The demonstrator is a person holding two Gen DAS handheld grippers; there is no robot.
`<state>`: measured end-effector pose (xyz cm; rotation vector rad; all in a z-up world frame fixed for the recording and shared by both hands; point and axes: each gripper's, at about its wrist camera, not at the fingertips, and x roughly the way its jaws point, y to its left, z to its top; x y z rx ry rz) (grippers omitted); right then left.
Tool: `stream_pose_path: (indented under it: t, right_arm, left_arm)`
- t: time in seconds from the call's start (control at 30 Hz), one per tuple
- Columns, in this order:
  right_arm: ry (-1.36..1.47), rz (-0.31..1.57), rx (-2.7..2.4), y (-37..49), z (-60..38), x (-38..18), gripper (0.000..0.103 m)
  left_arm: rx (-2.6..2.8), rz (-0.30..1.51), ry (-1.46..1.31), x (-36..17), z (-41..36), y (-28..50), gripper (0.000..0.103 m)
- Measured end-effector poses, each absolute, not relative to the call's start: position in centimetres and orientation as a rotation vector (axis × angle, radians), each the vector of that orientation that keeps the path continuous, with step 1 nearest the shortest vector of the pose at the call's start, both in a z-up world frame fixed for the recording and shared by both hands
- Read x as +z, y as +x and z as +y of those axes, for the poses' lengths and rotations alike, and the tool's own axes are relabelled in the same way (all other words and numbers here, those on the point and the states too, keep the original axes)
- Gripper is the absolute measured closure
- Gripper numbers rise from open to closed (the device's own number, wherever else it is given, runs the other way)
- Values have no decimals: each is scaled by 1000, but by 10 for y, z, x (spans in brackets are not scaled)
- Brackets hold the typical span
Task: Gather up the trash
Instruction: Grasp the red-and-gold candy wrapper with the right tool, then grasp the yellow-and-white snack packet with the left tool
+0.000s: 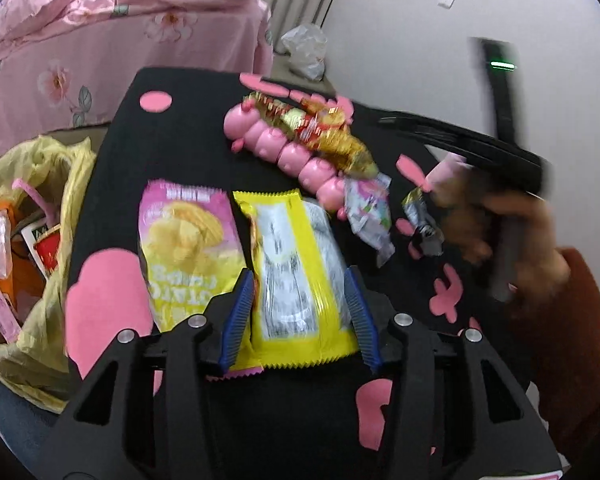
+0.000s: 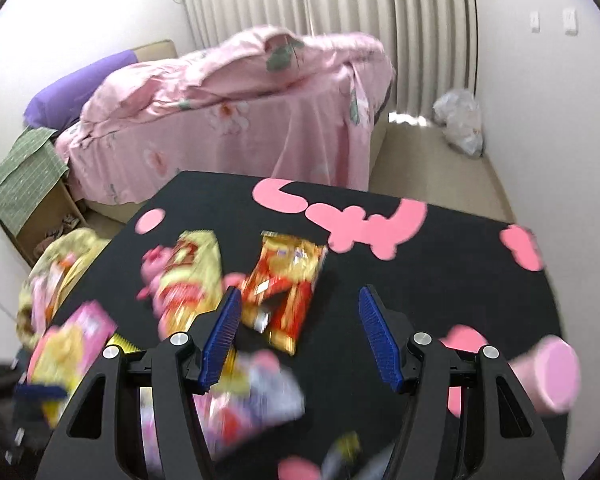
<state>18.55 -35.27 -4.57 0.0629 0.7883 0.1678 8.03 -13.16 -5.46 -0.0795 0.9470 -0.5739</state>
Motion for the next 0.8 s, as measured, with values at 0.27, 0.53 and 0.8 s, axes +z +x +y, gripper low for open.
stream_pose_path:
  t: [0.27, 0.53, 0.8]
  right_arm:
    - [196, 945, 248, 225, -351, -80, 84]
    - [76, 804, 156, 157, -371, -36, 92]
    - [93, 714, 113, 77, -394, -14, 92]
  left_arm:
    - [-610, 883, -149, -39, -105, 77, 47]
    - [-580, 914, -164, -47, -92, 73, 43]
    - [-639, 939, -182, -53, -113, 71, 43]
